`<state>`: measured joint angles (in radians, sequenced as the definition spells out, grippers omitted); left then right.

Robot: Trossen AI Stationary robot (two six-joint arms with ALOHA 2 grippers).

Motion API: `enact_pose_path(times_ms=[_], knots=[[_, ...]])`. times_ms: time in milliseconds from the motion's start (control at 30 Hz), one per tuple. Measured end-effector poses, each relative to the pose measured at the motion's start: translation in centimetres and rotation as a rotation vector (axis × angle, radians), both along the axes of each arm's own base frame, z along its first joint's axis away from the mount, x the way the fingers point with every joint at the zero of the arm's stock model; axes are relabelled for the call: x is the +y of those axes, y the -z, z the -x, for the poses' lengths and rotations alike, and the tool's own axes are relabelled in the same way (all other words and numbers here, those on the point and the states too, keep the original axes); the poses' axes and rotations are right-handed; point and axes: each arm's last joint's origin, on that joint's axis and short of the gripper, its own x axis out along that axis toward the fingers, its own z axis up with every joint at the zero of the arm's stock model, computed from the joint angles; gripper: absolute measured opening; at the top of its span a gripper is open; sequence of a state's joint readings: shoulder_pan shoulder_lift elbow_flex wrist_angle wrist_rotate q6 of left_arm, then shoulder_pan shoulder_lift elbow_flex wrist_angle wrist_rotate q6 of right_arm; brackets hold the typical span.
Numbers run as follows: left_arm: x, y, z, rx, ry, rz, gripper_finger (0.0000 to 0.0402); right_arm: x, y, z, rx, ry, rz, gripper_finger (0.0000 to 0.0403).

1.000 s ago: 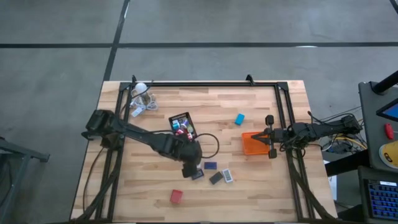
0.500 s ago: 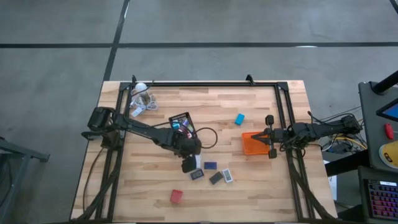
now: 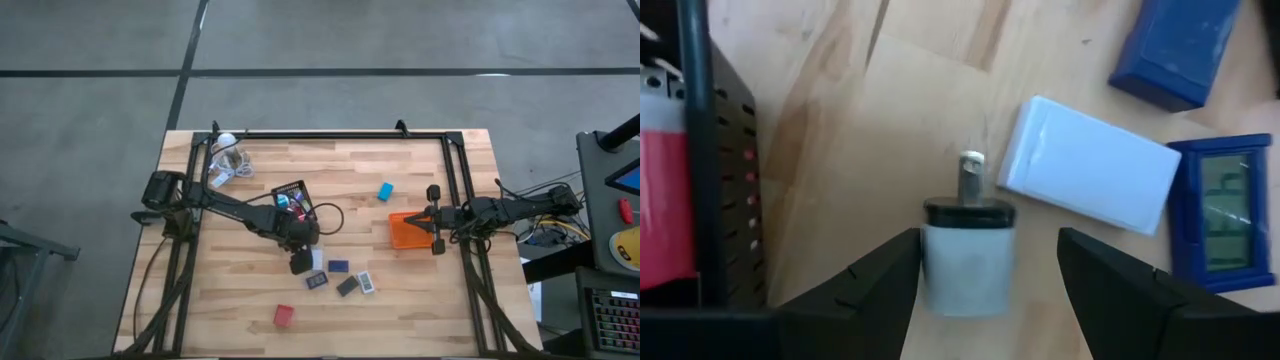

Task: Pick & Place Office items
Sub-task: Put the white charger adapter in the black bin

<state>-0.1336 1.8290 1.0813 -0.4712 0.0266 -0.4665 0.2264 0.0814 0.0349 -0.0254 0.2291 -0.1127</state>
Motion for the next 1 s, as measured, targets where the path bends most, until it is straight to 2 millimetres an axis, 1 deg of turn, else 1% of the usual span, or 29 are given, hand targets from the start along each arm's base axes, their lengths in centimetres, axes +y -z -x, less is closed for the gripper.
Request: enact_pose_path(times_ms=[633,800,1000], knots=[[0.5,0.3,0.0,0.002,-0.022,0.007,0.0238,0.0,0.0,0.0,0.000,0.000,0.000,0.0008],[0.6,0.8,0.4,0.019,-0.023,0.005,0.0222,0.0,0.0,0.0,0.000,0.000,0.000,0.0009],[0.8,1.3,0.8,0.032,-0.050,0.011,0.0186,0.0,0.0,0.0,0.000,0.000,0.000,0.0009]])
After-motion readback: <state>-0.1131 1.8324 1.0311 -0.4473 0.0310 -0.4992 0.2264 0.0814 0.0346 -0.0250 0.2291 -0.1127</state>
